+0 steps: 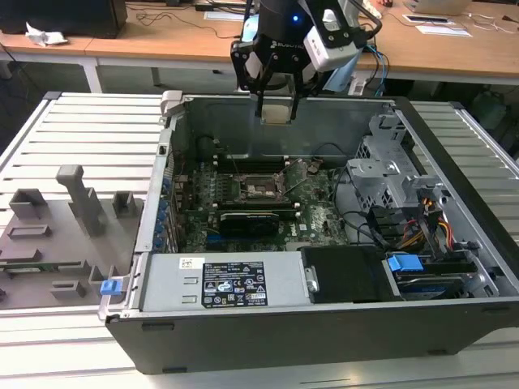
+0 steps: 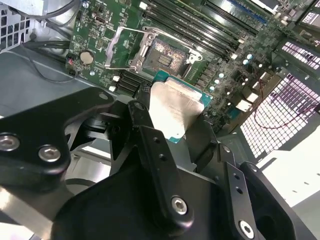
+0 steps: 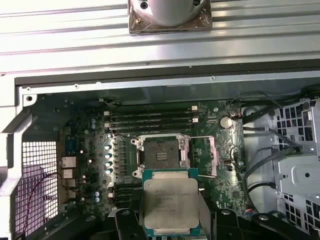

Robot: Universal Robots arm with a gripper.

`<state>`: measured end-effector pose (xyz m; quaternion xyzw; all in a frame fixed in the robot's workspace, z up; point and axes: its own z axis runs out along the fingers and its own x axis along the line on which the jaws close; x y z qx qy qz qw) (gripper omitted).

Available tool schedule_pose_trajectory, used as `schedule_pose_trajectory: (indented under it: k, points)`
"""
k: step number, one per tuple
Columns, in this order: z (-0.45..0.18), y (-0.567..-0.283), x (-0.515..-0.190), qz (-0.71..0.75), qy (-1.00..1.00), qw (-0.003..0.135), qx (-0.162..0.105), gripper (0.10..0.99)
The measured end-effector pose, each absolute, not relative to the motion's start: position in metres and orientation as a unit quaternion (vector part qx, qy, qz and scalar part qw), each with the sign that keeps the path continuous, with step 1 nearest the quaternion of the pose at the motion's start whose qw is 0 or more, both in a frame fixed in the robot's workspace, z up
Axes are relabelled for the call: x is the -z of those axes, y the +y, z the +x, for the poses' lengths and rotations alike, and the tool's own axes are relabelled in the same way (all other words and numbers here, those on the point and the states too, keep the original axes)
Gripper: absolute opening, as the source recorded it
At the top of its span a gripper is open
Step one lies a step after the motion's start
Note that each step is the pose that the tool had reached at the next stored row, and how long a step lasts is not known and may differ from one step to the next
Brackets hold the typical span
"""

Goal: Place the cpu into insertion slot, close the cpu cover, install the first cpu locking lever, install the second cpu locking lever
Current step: 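Place the cpu into insertion slot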

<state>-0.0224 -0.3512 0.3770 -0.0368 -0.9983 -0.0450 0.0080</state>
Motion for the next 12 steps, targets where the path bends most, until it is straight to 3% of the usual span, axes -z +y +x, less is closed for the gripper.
schedule_pose_trajectory:
  k: [12]
  points:
    - [-0.0224, -0.3512, -0.377, -0.067, -0.997, 0.007, 0.045, 0.529]
